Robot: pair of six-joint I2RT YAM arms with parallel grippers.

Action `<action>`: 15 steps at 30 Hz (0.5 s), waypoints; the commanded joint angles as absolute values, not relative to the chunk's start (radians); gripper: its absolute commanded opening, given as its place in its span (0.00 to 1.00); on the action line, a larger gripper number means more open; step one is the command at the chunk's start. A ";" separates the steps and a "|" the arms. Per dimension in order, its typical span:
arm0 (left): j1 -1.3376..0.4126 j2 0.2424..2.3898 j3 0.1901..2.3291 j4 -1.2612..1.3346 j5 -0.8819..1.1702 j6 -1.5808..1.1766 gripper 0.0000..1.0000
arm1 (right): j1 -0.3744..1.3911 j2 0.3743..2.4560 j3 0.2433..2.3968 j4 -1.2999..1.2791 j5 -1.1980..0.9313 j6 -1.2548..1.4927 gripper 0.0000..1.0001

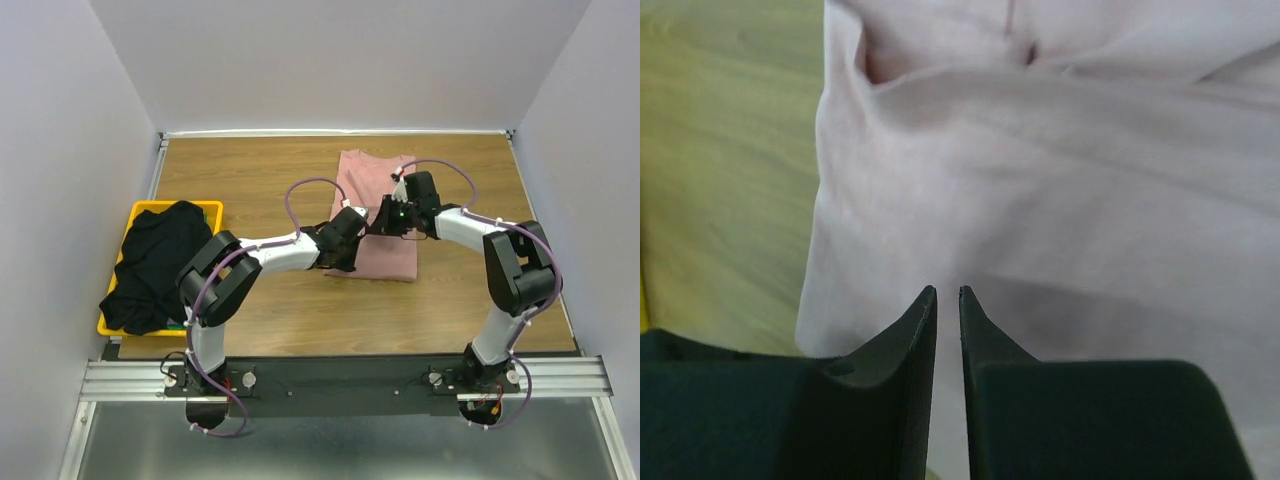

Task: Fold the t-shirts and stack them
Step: Fold the tshirt

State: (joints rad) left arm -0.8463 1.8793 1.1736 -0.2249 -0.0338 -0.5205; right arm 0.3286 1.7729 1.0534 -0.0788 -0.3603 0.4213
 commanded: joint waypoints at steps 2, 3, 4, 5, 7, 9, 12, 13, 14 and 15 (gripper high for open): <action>-0.851 1.841 1.152 -0.241 -0.020 -0.525 0.25 | 0.345 1.859 1.041 0.047 -0.515 0.454 0.20; -0.851 1.835 1.149 -0.242 -0.026 -0.531 0.25 | 0.344 1.874 1.063 0.048 -0.506 0.460 0.20; -0.850 1.809 1.144 -0.242 -0.037 -0.537 0.25 | 0.342 1.882 1.069 0.046 -0.500 0.474 0.20; -0.850 1.787 1.138 -0.235 -0.066 -0.554 0.25 | 0.336 1.878 1.072 0.048 -0.503 0.497 0.20; -0.847 1.731 1.100 -0.213 -0.097 -0.569 0.25 | 0.330 1.855 1.068 0.048 -0.534 0.511 0.20; -0.827 1.637 1.062 -0.155 -0.101 -0.583 0.25 | 0.321 1.789 1.020 0.051 -0.554 0.526 0.20; -0.773 1.565 0.976 -0.054 0.027 -0.594 0.25 | 0.293 1.689 0.889 0.099 -0.632 0.578 0.20; -0.764 1.580 0.957 -0.034 0.066 -0.592 0.25 | 0.285 1.666 0.838 0.133 -0.690 0.603 0.20; -0.753 1.594 0.948 -0.028 0.130 -0.591 0.25 | 0.270 1.634 0.748 0.212 -0.753 0.651 0.20; -0.752 1.611 0.948 -0.015 0.162 -0.591 0.25 | 0.261 1.623 0.692 0.263 -0.784 0.679 0.20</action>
